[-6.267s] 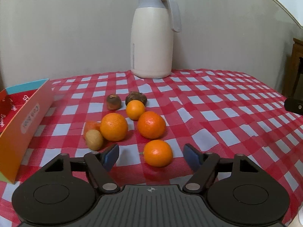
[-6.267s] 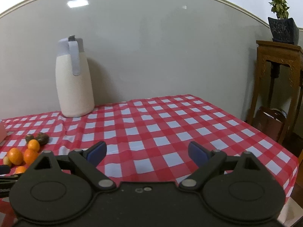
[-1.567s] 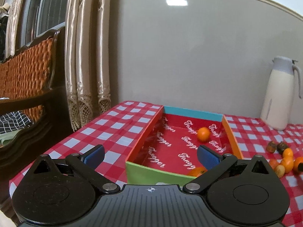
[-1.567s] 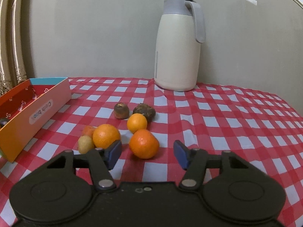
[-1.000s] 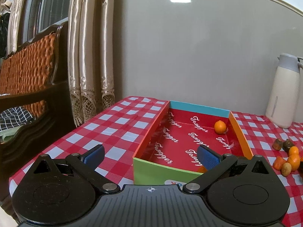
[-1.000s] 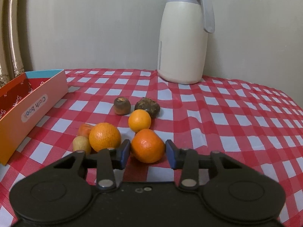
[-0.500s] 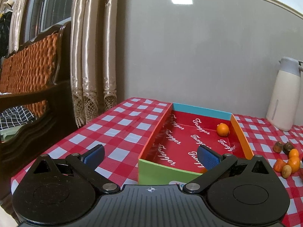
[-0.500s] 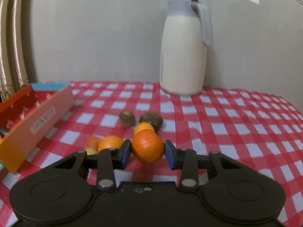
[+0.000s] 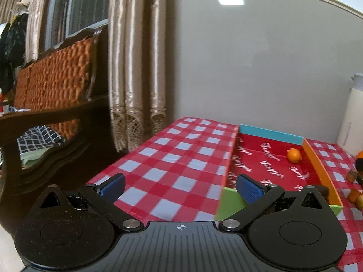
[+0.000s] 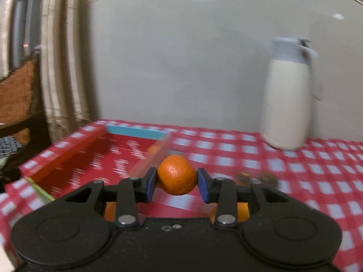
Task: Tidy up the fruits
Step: 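Carry the orange into the box and open the right gripper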
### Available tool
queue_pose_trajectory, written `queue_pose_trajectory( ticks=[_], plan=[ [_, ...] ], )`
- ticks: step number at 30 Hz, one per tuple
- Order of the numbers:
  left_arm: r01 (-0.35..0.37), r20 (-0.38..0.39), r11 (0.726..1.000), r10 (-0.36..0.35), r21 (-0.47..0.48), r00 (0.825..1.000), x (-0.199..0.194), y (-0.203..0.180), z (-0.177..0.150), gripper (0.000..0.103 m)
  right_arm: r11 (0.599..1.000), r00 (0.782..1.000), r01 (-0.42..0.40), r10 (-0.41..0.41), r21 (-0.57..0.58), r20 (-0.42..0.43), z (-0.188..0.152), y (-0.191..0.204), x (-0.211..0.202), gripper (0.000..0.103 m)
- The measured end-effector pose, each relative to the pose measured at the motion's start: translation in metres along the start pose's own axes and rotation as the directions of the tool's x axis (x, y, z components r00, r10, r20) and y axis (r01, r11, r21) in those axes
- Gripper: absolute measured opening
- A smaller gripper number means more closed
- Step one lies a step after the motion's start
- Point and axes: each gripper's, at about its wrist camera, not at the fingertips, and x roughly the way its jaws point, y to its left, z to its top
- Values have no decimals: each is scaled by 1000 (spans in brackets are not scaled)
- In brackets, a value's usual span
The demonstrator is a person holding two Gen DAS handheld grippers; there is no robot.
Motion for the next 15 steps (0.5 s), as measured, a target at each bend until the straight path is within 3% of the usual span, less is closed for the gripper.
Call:
queue_pose_trajectory(
  ticks=[8,10,11,12,15],
  plan=[
    [-35,-5,999,35,2,999,1,23,-2,103,989,991,-136,136,-66,-2,3,63,16,39],
    [-44,-5,999,44,-7,999,1,29,-1,103,985,989,-149,150,-83,3,2,73,21,53],
    [-49,-6,999,49,-12,999,1,32,-2,103,986,990,-140,142,-86,13,2,76,20,75],
    [-53,-6,998,53,-15,999,1,34,-2,103,987,990,-135,138,-87,27,1,77,19,88],
    [-56,-7,998,56,-27,998,2,38,-1,103,988,990,-129,134,-84,49,3,76,17,90]
  ],
)
